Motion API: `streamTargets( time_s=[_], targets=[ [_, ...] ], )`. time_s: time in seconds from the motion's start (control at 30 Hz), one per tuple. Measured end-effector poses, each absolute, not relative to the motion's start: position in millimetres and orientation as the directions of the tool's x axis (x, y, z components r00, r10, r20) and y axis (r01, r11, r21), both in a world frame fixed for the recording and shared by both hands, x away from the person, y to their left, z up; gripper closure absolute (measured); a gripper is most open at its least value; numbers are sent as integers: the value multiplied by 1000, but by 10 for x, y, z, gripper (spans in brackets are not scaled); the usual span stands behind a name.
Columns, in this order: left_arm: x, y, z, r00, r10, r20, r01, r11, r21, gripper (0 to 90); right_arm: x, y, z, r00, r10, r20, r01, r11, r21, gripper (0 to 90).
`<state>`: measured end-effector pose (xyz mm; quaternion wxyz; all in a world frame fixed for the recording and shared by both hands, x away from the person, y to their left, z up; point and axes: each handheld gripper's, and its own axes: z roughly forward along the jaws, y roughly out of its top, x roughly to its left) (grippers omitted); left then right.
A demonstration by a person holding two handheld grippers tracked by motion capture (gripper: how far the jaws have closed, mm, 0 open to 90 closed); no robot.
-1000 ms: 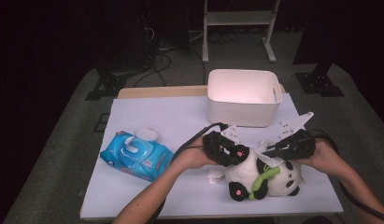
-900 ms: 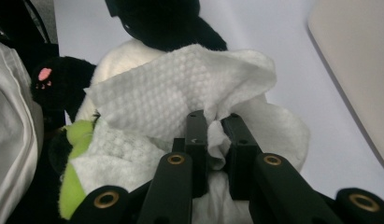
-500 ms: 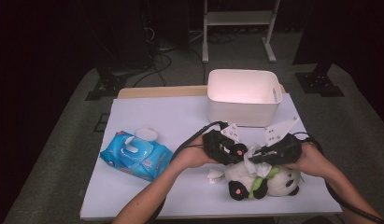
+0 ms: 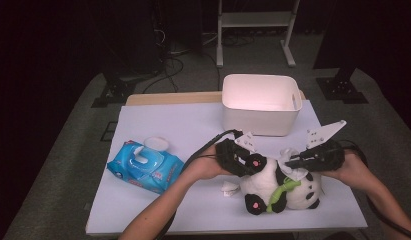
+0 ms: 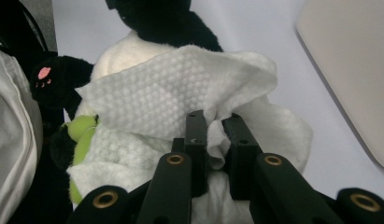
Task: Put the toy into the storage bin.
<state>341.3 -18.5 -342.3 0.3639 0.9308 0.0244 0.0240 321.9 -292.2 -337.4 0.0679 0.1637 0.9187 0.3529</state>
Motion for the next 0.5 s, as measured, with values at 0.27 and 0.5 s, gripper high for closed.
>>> streamTargets(
  time_s=[0.27,0.5],
  targets=[
    [3513,14,-3241,990,117,74,35,-730,682,582,3236,-2717,-3334,-949,313,-31,212,711,671,808],
    [3495,224,-3390,990,139,26,86,-737,670,546,3243,-2417,-3440,-964,267,-18,188,724,664,811]
  ],
)
